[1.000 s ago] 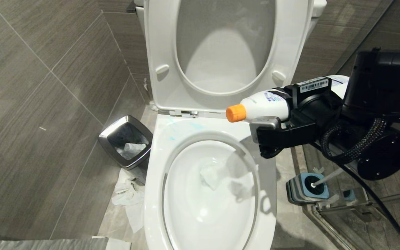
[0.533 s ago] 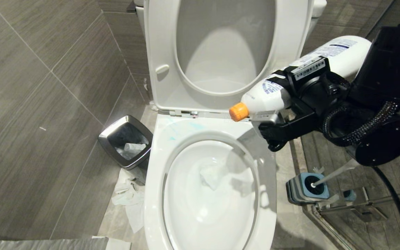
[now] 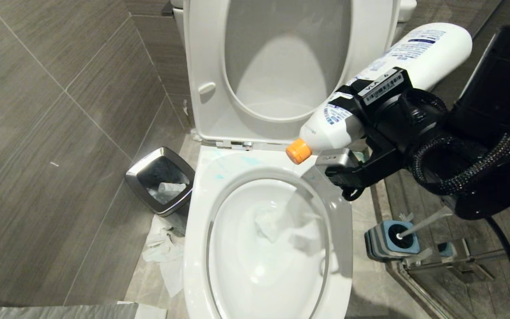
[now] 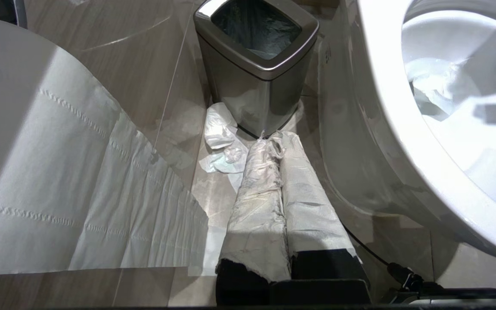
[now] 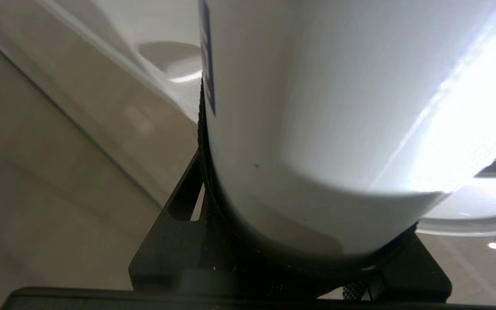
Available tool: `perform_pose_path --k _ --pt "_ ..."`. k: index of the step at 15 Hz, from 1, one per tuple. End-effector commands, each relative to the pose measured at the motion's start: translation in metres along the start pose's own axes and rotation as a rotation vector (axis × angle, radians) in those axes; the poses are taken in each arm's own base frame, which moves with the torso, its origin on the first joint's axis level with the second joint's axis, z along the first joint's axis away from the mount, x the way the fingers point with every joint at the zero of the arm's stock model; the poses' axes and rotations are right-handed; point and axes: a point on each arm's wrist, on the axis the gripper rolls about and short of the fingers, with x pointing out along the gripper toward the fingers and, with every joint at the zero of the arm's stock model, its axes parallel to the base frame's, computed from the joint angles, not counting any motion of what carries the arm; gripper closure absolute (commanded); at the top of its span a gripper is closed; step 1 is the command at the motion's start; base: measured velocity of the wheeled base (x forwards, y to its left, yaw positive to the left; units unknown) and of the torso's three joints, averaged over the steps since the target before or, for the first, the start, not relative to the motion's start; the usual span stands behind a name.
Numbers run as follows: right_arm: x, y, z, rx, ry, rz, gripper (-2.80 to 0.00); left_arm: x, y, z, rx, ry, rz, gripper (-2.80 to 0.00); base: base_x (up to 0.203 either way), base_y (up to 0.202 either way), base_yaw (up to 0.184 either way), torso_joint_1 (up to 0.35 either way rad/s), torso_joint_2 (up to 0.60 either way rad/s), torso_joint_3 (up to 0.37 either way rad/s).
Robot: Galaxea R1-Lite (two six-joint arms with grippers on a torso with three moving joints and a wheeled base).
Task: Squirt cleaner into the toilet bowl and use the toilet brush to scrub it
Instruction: Pour in the cleaning agent
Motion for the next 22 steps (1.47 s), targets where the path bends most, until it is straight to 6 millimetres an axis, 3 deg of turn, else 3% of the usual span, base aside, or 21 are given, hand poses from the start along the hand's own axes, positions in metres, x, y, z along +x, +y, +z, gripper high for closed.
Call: perform_pose_path --k 1,16,22 --pt "-0.005 -0.005 -0.001 -0.036 0.004 -0.026 0.00 0.001 0.000 -0.002 0.000 0.007 0.001 0.00 0.000 0.000 0.000 0.000 0.00 0.000" --pt "-0.027 -0.011 0.003 -0.019 -0.025 -0.090 0.00 0.001 0.000 -0.002 0.000 0.007 0.001 0.00 0.000 0.000 0.000 0.000 0.00 0.000" --pt "-0.028 -0.009 0.007 -0.104 -0.022 -0.103 0.00 0.001 0.000 -0.002 0.000 0.007 0.001 0.00 0.000 0.000 0.000 0.000 0.00 0.000"
